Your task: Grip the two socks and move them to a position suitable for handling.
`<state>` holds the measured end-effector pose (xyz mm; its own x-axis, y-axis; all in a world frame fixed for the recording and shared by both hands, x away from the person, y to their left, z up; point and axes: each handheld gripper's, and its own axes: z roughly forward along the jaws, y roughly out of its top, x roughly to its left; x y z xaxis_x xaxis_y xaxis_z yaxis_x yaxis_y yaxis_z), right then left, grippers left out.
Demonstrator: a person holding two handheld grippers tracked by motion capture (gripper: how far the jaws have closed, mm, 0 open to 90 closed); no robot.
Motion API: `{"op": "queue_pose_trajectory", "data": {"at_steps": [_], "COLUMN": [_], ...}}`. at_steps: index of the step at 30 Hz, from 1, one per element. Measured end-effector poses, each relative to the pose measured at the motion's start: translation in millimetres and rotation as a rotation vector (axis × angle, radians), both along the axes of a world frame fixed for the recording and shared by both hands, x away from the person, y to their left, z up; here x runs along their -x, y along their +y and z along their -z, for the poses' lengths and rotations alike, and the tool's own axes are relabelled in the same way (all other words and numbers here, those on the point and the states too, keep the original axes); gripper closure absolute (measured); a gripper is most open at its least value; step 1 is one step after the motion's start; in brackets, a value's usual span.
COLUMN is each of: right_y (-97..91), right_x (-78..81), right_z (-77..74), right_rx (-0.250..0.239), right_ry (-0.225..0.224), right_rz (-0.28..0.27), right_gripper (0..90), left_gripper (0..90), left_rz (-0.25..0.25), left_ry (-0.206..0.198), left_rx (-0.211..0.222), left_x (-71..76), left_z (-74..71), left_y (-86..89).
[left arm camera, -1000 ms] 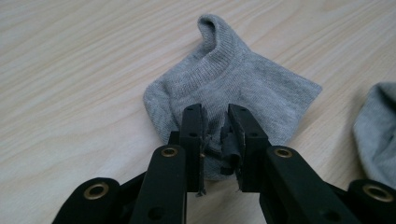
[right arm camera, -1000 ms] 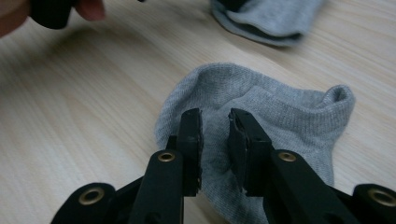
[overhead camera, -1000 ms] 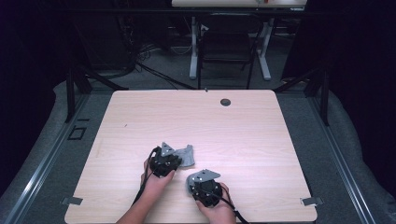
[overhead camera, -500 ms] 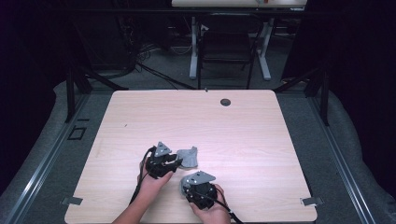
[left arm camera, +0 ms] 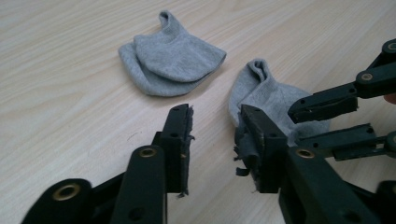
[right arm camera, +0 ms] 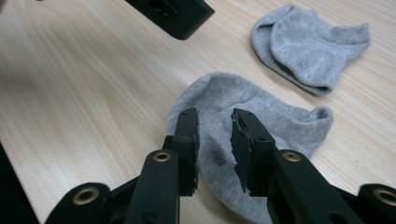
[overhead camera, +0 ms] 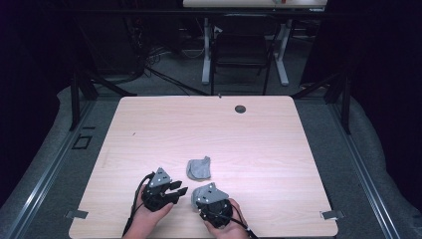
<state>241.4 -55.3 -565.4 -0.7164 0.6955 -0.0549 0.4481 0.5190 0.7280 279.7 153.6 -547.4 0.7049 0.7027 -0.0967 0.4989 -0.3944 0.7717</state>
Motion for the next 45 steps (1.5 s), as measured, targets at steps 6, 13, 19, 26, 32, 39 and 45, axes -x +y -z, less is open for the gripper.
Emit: {"op": "queue_pose_trajectory", "data": {"at_steps": [6, 13, 19, 26, 32, 39, 45], "right_y": [-0.7, -3.5, -6.3, -8.2, -9.6, -10.8, -11.2], "right_x": [-5.4, -7.3, -10.4, -10.7, -10.5, -10.4, -10.1], "right_z": [11.5, 13.6, 12.9, 10.1, 7.6, 4.0, 2.3], "right_rx": [0.008, -0.024, -0.069, -0.093, -0.099, -0.107, -0.109], "right_ry": [0.018, 0.025, 0.055, 0.048, 0.047, 0.037, 0.025], "right_rz": [-0.001, 0.008, 0.03, 0.036, 0.043, 0.046, 0.052], "right_gripper": [72.0, 83.3, 86.4, 86.3, 86.3, 85.9, 85.8], "left_gripper": [60.0, 62.1, 61.9, 55.3, 60.4, 59.9, 60.8], "left_rz": [-0.009, 0.004, 0.01, 0.0, -0.001, 0.006, 0.015], "left_ry": [0.024, 0.024, 0.014, -0.011, -0.016, -0.008, 0.01], "left_rx": [0.031, -0.007, -0.02, -0.027, -0.068, -0.04, -0.069], "left_x": [2.0, 4.8, 8.0, 9.3, 9.9, 11.5, 9.9], "left_z": [1.3, 2.3, 4.4, 4.0, 8.1, 5.7, 11.6], "left_y": [-1.2, -8.4, -16.6, -20.3, -24.5, -30.0, -34.5]}}
